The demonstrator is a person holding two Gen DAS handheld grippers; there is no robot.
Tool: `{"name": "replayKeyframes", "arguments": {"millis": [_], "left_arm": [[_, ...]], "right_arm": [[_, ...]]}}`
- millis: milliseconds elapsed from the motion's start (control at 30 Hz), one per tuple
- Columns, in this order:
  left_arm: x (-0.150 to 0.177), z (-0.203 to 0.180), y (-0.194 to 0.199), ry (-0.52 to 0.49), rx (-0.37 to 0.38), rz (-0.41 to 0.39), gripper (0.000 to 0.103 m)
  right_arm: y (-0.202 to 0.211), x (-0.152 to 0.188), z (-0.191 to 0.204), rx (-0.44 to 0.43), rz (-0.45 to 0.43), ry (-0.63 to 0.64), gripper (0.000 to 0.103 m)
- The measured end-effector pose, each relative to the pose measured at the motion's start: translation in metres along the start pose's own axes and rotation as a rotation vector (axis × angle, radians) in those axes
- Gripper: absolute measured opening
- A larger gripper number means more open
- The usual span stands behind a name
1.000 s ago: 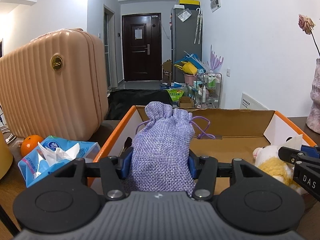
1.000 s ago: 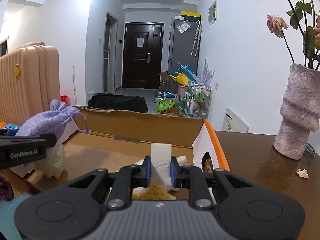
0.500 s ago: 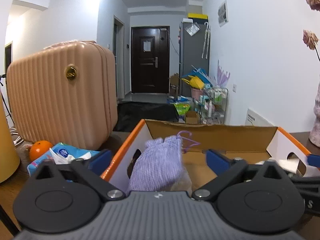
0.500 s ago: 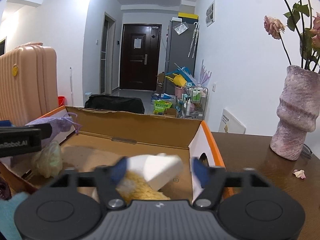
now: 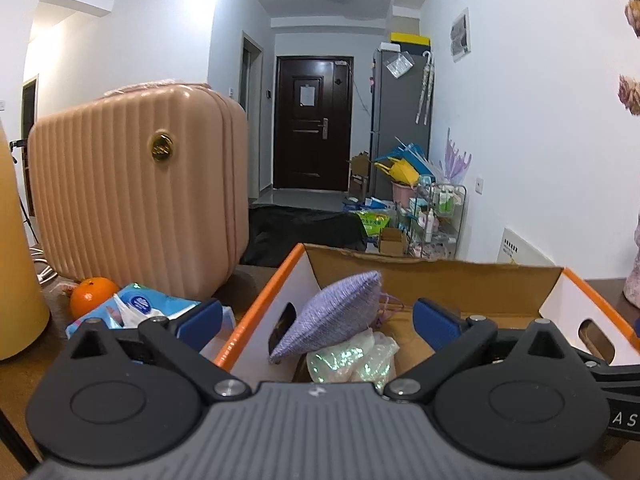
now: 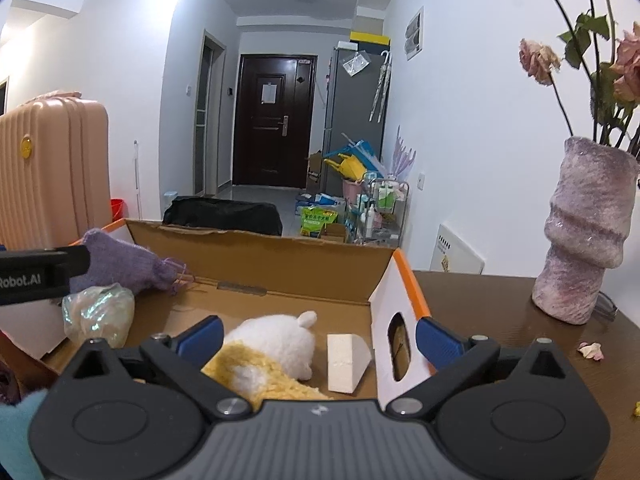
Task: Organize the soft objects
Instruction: 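Open the right tool to drop the foam block while the left tool releases the pouch, then withdraw both tools from the box back over the table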
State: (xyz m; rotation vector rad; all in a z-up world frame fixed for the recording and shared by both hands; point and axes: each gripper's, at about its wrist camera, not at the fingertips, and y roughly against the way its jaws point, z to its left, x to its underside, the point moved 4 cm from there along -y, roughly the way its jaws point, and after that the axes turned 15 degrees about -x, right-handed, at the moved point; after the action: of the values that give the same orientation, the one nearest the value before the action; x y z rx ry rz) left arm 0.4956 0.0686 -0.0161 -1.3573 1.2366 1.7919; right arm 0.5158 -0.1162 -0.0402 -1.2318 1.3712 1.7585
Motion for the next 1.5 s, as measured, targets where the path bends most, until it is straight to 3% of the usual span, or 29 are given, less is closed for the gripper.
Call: {"name": "replayKeyframes", "arguments": {"millis": [267, 633, 1133, 1500], "left_arm": [[-0.011, 0.018, 0.017, 0.082, 0.01, -0.011, 0.103], [-0.008, 0.037, 0.047, 0.087, 0.005, -0.025, 0.103], [0.011, 0.071, 0.095, 0.105, -0.015, -0.009, 0.103], [0.028, 0.092, 0.132, 0.104, -0.071, 0.005, 0.103]], "right_arm": [[0.018, -0.009, 0.001, 0.001, -0.035, -0.009, 0.103], [0.058, -0.013, 0.01, -0.019, -0.082, -0.007, 0.103], [0.116, 0.01, 0.018, -0.035, -0.116, -0.004, 0.103], [0.147, 0.034, 0.026, -0.064, -0.114, 0.025, 0.103]]}}
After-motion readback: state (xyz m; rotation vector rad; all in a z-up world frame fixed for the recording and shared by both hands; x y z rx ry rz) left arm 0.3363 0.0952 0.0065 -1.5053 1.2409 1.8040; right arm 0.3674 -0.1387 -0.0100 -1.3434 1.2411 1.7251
